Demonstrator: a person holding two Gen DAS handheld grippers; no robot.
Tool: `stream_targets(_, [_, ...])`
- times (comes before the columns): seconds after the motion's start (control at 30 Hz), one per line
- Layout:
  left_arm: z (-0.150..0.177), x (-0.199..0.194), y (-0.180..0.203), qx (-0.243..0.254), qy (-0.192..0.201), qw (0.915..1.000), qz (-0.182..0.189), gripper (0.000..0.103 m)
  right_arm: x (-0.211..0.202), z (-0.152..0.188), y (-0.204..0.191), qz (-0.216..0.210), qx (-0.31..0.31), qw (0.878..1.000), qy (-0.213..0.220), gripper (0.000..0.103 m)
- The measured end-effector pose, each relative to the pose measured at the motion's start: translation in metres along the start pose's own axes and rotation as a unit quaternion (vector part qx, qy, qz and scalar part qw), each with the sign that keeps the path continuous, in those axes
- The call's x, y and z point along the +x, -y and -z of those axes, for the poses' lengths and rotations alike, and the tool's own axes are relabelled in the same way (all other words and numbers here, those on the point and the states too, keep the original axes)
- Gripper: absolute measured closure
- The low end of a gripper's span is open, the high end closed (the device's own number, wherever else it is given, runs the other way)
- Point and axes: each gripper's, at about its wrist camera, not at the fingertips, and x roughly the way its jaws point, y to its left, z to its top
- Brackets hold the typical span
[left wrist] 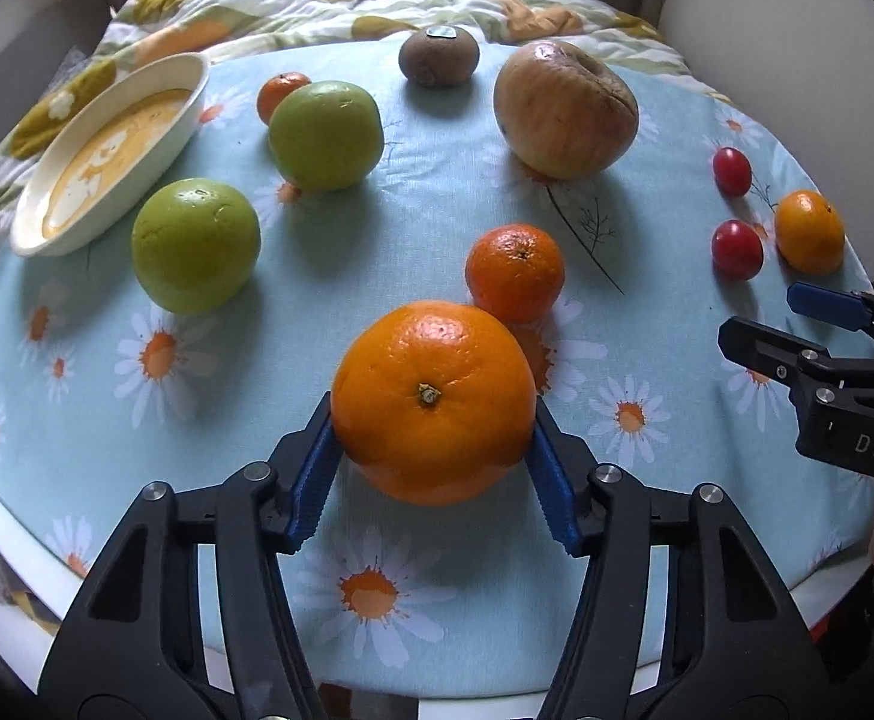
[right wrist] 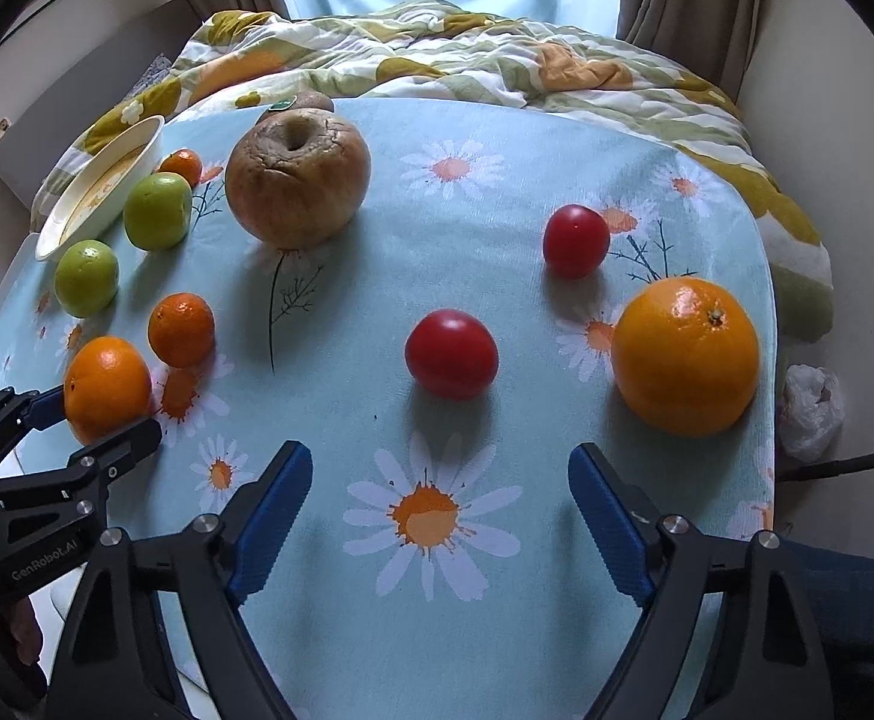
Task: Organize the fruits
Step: 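Grasp the large orange with the left tool while the right tool grasps the red tomato, then carry the orange into the white bowl and open the left tool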
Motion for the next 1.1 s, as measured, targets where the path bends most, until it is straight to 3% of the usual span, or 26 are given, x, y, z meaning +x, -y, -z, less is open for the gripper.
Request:
stream_targets(0.37, [0.002,-0.002,-0.006,-0.012,0.01,0.9998,-0.012,0.039,0.014,-0.013,-0.003,0.028,-0.025,0.999,0.009,0.044])
stream_targets(0.67, [-0.002,-0.004,-0.011,-0.018,0.011,0.9997,-0.012,0.039,0.015,-0.024,-0.007,0.03,-0.028,0.999,0.024,0.072])
stream_targets(1.1, [-0.02,-0.045,-0.024,-0.039,0.053,0.9977,-0.014,0.04,-0.019,-0.041,-0.02,0.01,-0.051,0.997,0.053,0.073])
